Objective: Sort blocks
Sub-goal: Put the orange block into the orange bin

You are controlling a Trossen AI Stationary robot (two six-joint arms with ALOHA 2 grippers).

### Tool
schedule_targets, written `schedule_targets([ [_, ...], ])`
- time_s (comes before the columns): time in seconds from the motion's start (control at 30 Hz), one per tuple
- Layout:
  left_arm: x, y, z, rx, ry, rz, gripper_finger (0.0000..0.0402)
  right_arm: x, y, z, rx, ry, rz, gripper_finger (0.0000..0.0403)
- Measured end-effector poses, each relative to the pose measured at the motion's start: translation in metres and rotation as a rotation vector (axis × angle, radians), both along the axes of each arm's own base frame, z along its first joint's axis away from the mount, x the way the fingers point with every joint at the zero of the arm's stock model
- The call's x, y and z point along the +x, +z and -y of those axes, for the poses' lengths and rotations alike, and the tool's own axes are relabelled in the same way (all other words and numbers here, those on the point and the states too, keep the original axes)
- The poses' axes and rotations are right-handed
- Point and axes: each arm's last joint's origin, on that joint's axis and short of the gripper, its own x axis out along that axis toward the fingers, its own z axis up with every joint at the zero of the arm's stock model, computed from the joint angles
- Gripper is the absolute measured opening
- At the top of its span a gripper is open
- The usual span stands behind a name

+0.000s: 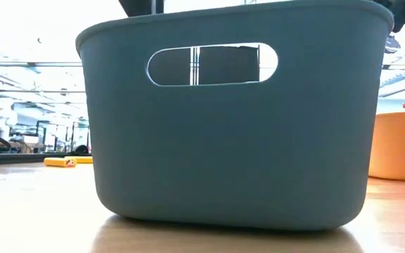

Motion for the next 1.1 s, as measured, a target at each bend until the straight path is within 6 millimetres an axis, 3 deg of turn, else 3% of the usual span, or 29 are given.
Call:
schedule_targets([
  [0.1,-0.019,0.004,0.007,-0.111,0.011,0.035,0.0322,0.001,0.0,0.0,-0.023,0.007,0.001,0.0157],
  [0.17,-0.036,0.004,0.001,-0.123,0.109,0.001,0.0322,0.0,0.0,0.0,-0.035,0.011,0.002,0.0157],
  [0.23,-0.055,-0.01,-0.009,-0.048,0.211,-0.102,0.0322,0.001,0.0,0.0,-0.045,0.016,0.004,0.0157],
  [0.37,-0.096,-0.026,-0.026,-0.098,0.385,-0.139,0.0322,0.001,-0.001,0.0,-0.048,0.018,-0.003,0.0157],
  [0.63,-0.173,-0.068,-0.04,-0.355,0.718,-0.15,0.0322,0.0,-0.003,0.0,-0.042,0.022,-0.027,0.0157],
  [0.8,-0.193,-0.092,-0.037,-0.43,0.788,-0.078,0.0322,0.0,-0.003,0.0,-0.052,0.024,-0.022,0.0157],
  [1.1,-0.216,-0.118,-0.035,-0.407,0.794,-0.204,0.0322,0.0,-0.002,0.0,-0.052,0.024,-0.021,0.0157],
])
